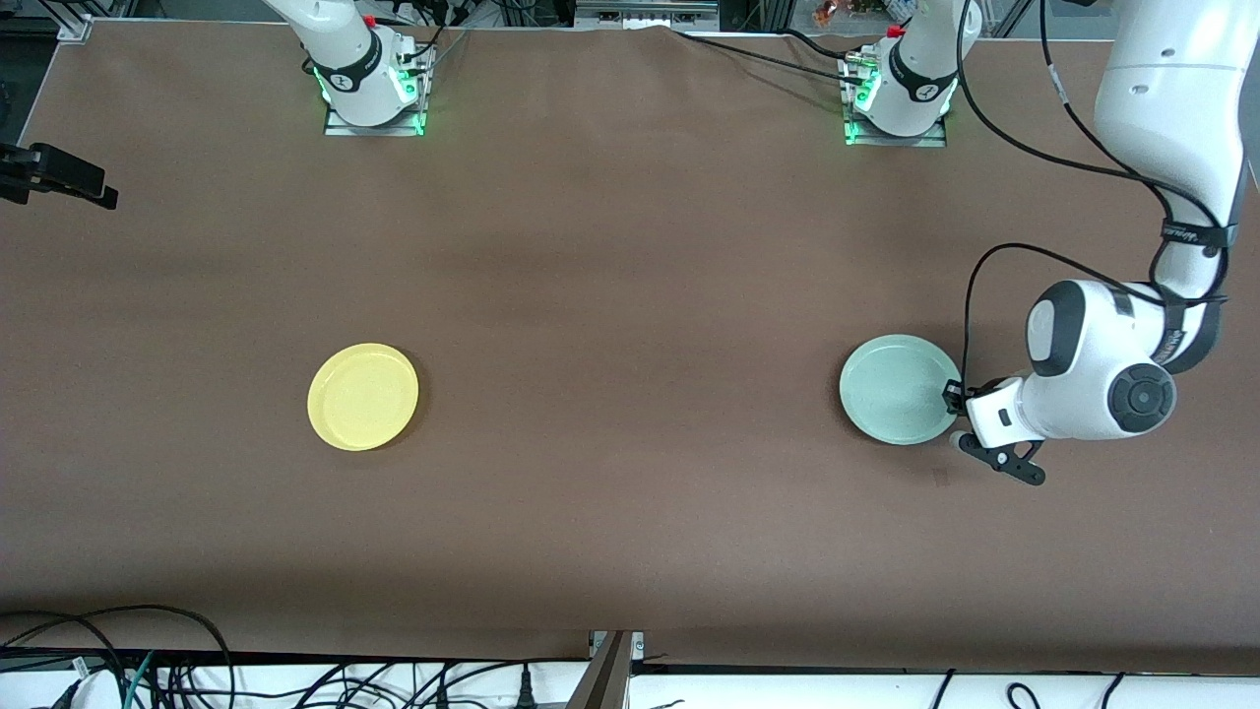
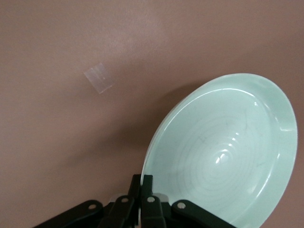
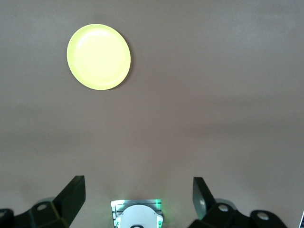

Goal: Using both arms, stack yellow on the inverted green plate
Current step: 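Lift the green plate with the left gripper and flip it over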

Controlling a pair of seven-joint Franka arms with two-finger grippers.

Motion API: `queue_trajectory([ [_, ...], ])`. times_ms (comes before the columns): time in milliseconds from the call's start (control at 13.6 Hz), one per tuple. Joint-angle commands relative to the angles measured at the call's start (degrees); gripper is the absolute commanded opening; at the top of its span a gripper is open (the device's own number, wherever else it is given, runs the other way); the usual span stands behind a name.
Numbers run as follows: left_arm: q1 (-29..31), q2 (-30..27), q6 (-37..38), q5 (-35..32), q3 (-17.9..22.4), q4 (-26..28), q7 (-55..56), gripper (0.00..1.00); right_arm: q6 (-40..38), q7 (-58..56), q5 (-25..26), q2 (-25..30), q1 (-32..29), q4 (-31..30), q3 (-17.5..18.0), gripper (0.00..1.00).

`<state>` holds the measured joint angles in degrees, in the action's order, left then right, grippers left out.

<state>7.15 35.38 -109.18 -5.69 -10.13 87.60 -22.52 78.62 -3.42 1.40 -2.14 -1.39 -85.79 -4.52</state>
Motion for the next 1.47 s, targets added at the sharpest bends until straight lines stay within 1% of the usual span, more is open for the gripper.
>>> queue_trajectory([
  [0, -3.79, 0.04, 8.96, -5.98, 0.46, -8.13, 1.51, 0.00, -0.13, -0.01, 0.01, -0.32, -0.37, 0.89, 0.21, 1.00],
  [220, -10.81, -1.53, 14.85, -15.02, 0.46, -9.91, 7.21, 0.00, -0.13, -0.01, 0.01, -0.32, -0.28, 0.89, 0.30, 1.00],
  [367, -17.05, -1.89, 18.19, -22.66, 0.54, -10.00, 11.87, 0.00, -0.13, -0.01, 0.01, -0.32, -0.28, 0.89, 0.30, 1.00],
  [514, -23.29, -1.89, 21.88, -28.21, 0.46, -10.00, 18.71, 0.00, -0.13, -0.01, 0.01, -0.32, -0.28, 0.89, 0.30, 1.00],
  [587, -26.97, -1.80, 23.81, -31.02, 0.63, -10.00, 22.49, 0.00, -0.13, -0.01, 0.01, -0.32, -0.28, 0.89, 0.30, 1.00],
  [734, -35.05, -0.93, 28.56, -39.97, 0.98, -9.91, 28.21, 0.00, -0.13, -0.01, 0.01, -0.32, -0.28, 0.89, 0.30, 1.00],
  [807, -38.05, -0.23, 30.32, -43.23, 0.90, -9.39, 29.98, 0.00, -0.13, -0.01, 0.01, -0.32, -0.28, 0.89, 0.30, 1.00],
  [954, -43.68, 2.58, 34.36, -46.06, 1.07, -9.47, 33.23, 0.00, -0.13, -0.01, 0.01, -0.32, -0.37, 0.89, 0.21, 1.00],
  [1101, -49.56, 5.91, 38.32, -52.90, 0.90, -9.29, 33.77, 0.00, -0.13, -0.01, 0.18, -0.32, -0.46, 0.89, 0.21, 1.00],
  [1248, -54.76, 8.56, 40.35, -55.12, 1.16, -9.56, 34.65, 0.00, -0.22, -0.10, 0.27, -0.32, -0.46, 0.89, 0.21, 1.00],
  [1321, -56.96, 9.27, 40.79, -56.78, 1.25, -9.56, 36.39, 0.00, -0.13, -0.19, 0.27, -0.40, -0.46, 0.89, 0.21, 1.00],
  [1394, -59.07, 9.97, 41.32, -58.63, 1.25, -9.56, 40.59, 0.00, -0.13, -0.19, 0.27, -0.67, -0.54, 0.98, 0.13, 1.00],
])
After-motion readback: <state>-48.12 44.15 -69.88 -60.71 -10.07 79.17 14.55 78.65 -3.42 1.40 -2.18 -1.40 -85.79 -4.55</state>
